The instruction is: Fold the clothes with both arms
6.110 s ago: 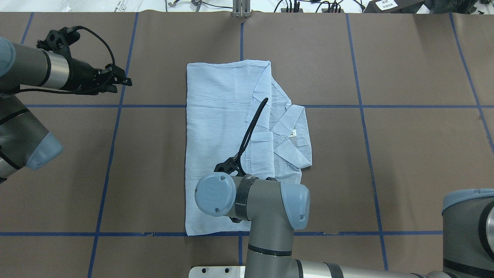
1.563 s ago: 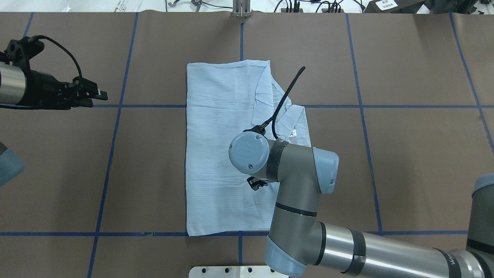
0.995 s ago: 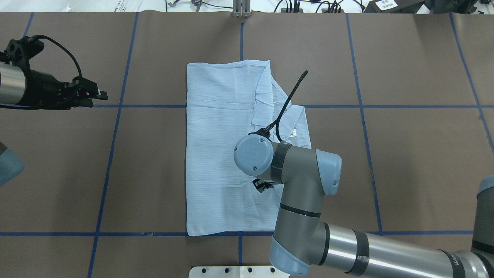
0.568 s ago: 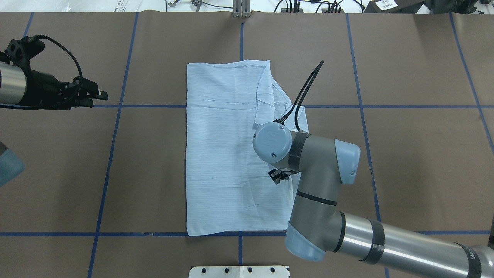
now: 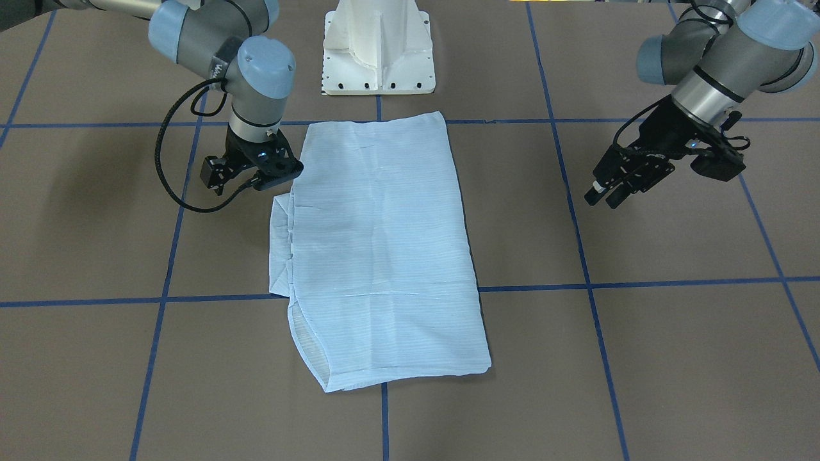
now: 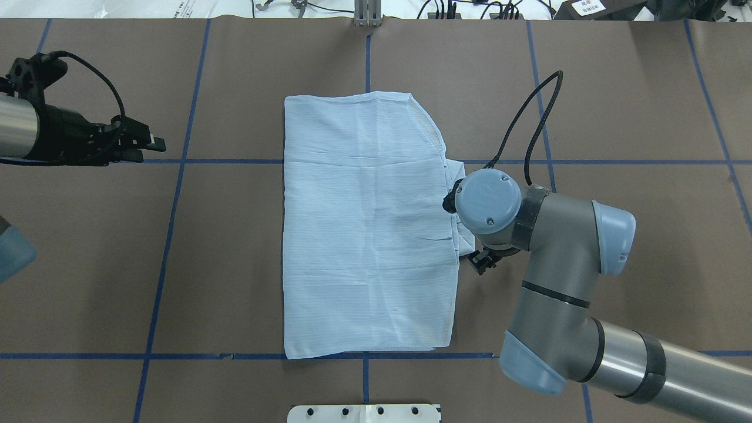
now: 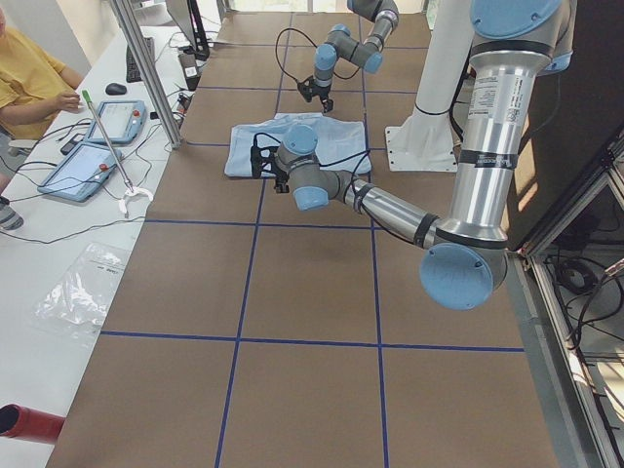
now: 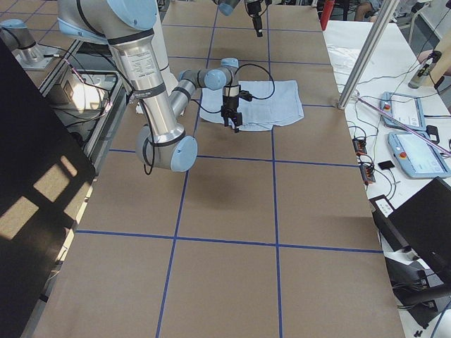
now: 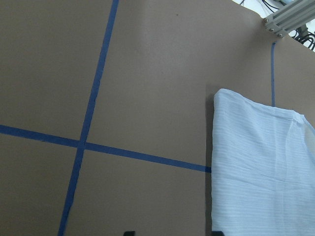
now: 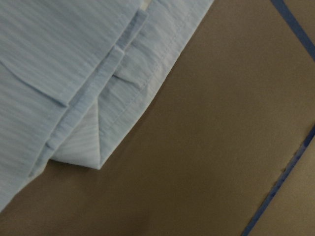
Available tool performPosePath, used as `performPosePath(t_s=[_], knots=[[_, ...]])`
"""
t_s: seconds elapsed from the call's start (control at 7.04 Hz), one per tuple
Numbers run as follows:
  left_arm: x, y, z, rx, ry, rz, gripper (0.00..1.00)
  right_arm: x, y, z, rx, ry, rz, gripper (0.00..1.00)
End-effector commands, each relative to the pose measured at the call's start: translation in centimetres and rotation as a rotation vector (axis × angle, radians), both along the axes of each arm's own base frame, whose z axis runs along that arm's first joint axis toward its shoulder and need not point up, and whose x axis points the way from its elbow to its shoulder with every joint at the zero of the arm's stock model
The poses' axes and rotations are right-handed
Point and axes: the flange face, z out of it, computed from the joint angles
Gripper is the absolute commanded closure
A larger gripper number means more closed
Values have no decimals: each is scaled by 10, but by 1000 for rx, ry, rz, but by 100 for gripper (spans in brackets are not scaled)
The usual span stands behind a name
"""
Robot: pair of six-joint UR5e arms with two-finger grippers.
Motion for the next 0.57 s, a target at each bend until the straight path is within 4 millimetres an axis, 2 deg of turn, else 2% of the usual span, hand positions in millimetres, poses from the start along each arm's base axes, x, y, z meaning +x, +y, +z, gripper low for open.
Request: performPosePath(t_s=[0.0, 0.14, 0.28, 0.43], knots=[[-3, 3, -7, 8, 11, 3, 40, -4, 6, -36, -67, -31, 121, 0], [-4, 3, -6, 5, 11, 3, 40, -5, 13, -43, -147, -68, 238, 0], [-4, 3, -6, 2, 7, 3, 40, -24, 39, -53, -248, -177, 406, 0], [-4, 2, -5, 1, 5, 2, 40, -47, 69, -53, -384, -291, 615, 0]])
